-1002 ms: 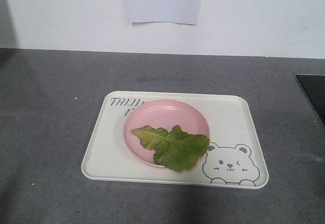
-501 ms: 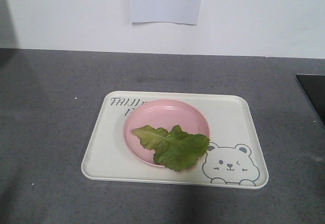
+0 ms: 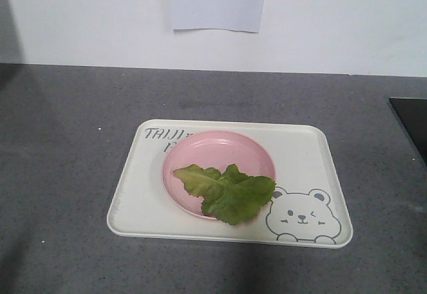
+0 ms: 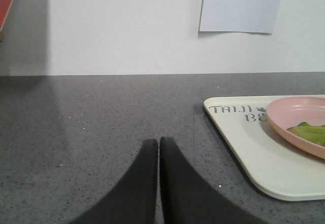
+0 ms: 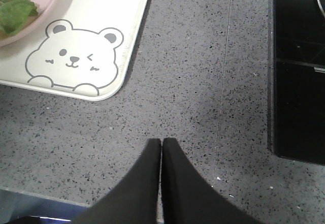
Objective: Transfer vegetables to tray and serve
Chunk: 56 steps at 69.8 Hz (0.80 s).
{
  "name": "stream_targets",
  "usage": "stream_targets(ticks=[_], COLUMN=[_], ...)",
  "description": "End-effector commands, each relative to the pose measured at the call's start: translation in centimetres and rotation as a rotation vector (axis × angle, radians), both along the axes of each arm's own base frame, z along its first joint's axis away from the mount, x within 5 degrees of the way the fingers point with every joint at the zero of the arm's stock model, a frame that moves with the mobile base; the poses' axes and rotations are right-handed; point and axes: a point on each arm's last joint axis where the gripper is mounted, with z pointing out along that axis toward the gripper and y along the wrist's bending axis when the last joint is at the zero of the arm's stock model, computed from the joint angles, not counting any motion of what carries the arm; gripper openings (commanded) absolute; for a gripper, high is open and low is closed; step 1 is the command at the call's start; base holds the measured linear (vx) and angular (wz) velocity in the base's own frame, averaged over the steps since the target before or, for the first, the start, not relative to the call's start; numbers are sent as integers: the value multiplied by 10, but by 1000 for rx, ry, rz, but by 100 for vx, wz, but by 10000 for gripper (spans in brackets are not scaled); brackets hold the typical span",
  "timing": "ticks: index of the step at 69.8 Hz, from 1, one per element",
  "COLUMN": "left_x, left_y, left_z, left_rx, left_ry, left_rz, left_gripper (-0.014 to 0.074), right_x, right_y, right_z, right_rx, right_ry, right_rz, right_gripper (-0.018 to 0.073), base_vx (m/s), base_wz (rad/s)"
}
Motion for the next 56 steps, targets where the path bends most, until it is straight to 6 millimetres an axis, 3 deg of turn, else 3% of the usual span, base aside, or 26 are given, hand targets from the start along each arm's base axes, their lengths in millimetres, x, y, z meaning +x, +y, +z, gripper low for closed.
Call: stream_targets(ticks=[1, 56], left_x=[0, 0], left_y=[0, 3], left_z=[-1, -2], left_rx=[-12, -15], left_ry=[-72, -63], left_rz=[4, 52], left_gripper=[-7, -7], right_x=[4, 4], right_y=[0, 0], right_z=[10, 10], right_rx=[2, 2], right_ry=[-68, -69], right_rz=[-4, -4], right_gripper=[-10, -8], base_vx=[0, 0], base_wz=[0, 0])
